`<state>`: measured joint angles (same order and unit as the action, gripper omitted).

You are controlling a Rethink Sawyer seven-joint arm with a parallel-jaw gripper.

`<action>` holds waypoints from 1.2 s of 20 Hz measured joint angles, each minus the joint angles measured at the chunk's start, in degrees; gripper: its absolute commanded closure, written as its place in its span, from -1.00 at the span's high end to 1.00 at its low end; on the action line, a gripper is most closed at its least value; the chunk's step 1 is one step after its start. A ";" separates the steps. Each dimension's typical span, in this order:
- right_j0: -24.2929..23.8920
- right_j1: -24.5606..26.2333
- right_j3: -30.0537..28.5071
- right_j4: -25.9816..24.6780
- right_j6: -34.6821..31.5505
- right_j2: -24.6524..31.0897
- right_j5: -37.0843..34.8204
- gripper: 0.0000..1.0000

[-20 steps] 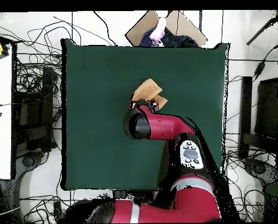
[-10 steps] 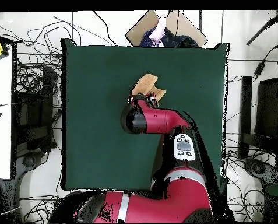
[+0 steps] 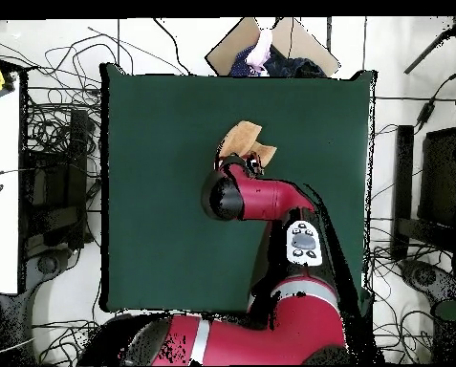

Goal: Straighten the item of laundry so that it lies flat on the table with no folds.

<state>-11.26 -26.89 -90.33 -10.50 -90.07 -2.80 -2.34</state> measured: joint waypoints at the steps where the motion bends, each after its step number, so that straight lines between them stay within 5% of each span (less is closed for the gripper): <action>1: 0.01 -0.10 -0.01 0.00 0.00 -0.10 0.00 1.00; 8: 0.10 -0.81 -0.32 0.00 0.00 -0.50 -0.01 1.00; 9: 0.12 -0.94 -0.39 0.00 0.00 -0.55 -0.01 -1.00; 24: 2.25 -1.40 -0.90 0.86 -0.01 -3.19 -0.01 -1.00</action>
<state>-9.01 -28.29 -91.22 -9.64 -90.08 -5.99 -2.35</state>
